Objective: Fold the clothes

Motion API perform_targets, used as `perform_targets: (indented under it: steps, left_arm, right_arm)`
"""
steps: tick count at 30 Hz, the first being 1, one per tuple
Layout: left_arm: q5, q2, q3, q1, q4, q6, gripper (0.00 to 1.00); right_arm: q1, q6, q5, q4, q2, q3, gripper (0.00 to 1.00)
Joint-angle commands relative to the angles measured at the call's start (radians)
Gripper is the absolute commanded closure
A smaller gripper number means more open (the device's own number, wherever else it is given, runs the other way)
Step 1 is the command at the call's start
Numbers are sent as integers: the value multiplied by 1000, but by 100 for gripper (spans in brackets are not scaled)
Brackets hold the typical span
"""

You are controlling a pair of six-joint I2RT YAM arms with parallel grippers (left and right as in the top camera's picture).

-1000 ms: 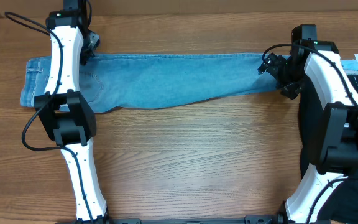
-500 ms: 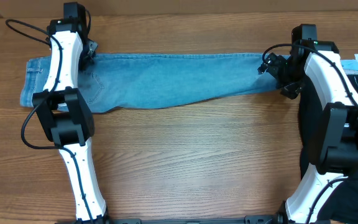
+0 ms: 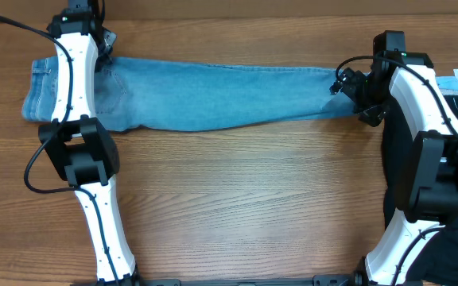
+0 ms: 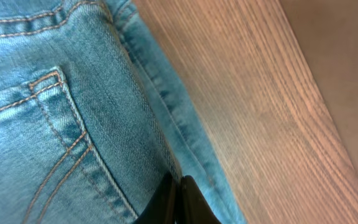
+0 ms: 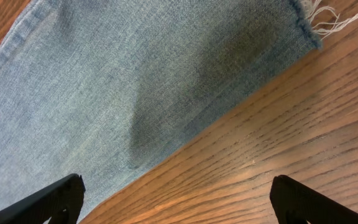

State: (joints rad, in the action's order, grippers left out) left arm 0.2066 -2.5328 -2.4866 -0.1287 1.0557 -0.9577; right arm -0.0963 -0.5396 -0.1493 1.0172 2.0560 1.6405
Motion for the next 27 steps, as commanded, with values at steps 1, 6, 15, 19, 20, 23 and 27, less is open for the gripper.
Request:
perform_targets:
  steps: [1, 6, 15, 19, 20, 23, 27]
  left_arm:
    - [14, -122, 13, -2, -63, 23, 95]
    - [-35, -166, -3, -10, -189, 247, 0]
    - [80, 2, -224, -84, 169, 200, 11]
    - [56, -59, -199, -139, 158, 173, 36]
    - [52, -89, -199, -148, 142, 156, 36]
    - [1, -162, -199, -172, 61, 119, 42]
    - [-21, -207, -199, -177, 7, 112, 43]
  right_arm:
    - [3, -4, 11, -3, 1, -3, 0]
    - [3, -4, 11, -3, 1, -3, 0]
    - [3, -4, 11, -3, 1, -3, 0]
    - [3, -4, 11, -3, 1, -3, 0]
    - [3, -3, 11, -3, 1, -3, 0]
    - [3, -4, 11, -3, 1, -3, 0]
    - [3, -4, 11, -3, 1, -3, 0]
